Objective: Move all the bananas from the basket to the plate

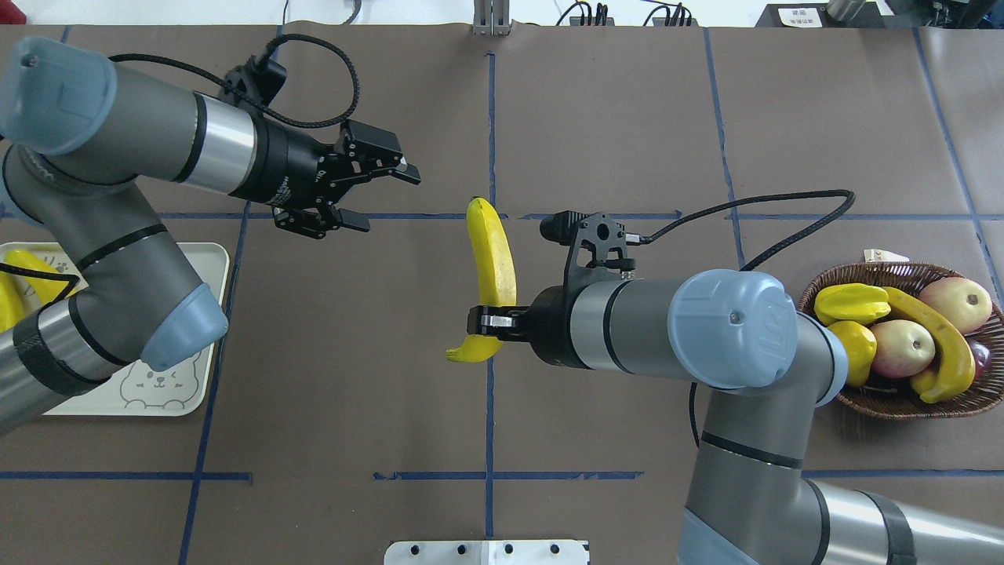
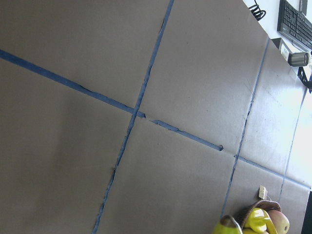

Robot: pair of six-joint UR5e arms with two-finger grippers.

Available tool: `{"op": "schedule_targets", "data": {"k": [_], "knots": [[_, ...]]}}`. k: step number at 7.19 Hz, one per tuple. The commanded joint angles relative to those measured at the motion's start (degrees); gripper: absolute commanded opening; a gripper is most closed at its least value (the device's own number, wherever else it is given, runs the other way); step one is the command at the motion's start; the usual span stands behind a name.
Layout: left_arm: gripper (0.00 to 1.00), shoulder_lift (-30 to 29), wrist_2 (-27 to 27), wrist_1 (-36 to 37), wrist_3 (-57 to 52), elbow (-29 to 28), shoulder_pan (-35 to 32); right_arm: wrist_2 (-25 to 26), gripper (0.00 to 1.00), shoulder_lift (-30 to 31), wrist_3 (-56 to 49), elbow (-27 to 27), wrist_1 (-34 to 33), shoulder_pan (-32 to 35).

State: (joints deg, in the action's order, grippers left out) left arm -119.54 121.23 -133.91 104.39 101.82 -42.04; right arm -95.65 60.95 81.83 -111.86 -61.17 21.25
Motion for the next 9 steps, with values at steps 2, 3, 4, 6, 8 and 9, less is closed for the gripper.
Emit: {"op": "schedule_targets", "data": {"k": [2,3,4,6,8,9], "knots": [[1.00,-2.97,-6.00,2.15,1.86,-0.04,5.55,1.08,0.02,-2.24,0.35,1.65,-0.17,-0.59],[0.99,-3.16,-7.49,2.42,2.31,-0.04,6.70,1.08,0.02,-2.24,0.26,1.65,-0.18,-0.59],[0.98,-3.16,-8.90,2.51,2.31,-0.22,7.84,1.08,0.03,-2.24,0.26,1.65,-0.18,-0.59],[0.50,-3.16,-8.91,2.51,2.31,-0.30,7.85,1.00,0.03,-2.24,0.35,1.56,-0.18,-0.59],[0.05,-3.16,-8.91,2.60,2.40,-0.13,7.85,1.00,0.12,-2.24,0.35,1.56,-0.18,-0.59],[0.00,-3.07,-8.91,2.60,2.31,-0.04,7.85,1.08,0.48,-2.24,0.44,1.56,-0.18,-0.59]]}}
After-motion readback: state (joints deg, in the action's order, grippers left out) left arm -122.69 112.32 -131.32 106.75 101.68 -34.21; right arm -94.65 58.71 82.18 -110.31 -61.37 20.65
